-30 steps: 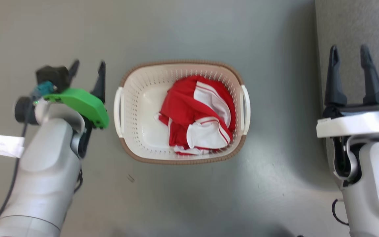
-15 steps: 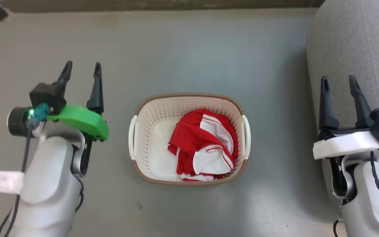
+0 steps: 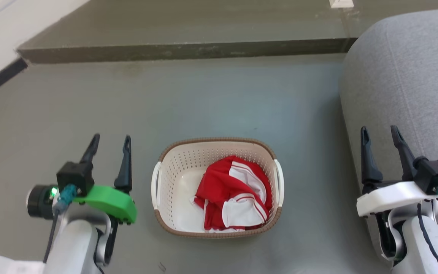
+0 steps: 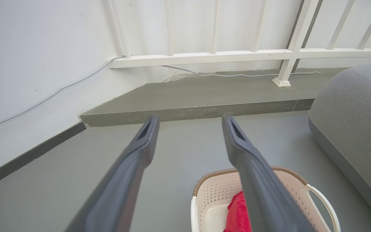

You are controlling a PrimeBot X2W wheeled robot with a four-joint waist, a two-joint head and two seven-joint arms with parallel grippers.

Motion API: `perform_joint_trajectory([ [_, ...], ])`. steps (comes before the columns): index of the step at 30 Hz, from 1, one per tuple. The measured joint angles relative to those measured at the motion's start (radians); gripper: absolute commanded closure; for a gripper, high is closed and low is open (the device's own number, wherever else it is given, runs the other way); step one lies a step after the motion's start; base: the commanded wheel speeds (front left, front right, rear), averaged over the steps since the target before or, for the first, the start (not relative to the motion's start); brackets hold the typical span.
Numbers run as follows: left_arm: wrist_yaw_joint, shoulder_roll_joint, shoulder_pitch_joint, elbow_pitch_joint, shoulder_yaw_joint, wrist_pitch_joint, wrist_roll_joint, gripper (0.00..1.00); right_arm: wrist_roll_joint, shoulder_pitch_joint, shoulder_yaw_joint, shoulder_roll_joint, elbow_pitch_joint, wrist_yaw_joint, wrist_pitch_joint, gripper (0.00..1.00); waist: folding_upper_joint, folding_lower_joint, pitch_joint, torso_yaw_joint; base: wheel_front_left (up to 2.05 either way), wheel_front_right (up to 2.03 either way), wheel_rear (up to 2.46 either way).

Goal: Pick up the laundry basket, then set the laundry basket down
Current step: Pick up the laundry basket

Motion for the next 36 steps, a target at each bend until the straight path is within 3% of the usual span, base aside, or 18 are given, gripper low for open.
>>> perform_joint_trajectory([
  [17, 0.030, 0.006, 0.223, -0.112, -0.001, 0.000, 0.005, 0.00, -0.009, 0.081, 0.006, 0.002, 0.007, 0.000, 0.000, 0.00, 0.0000, 0.0000, -0.116, -0.023, 0.00, 0.00, 0.00],
  [36, 0.047, 0.021, 0.315, -0.202, -0.005, 0.002, 0.009, 0.00, -0.009, 0.116, 0.007, 0.005, 0.003, -0.002, 0.000, 0.00, 0.0000, 0.0000, -0.147, -0.032, 0.00, 0.00, 0.00],
])
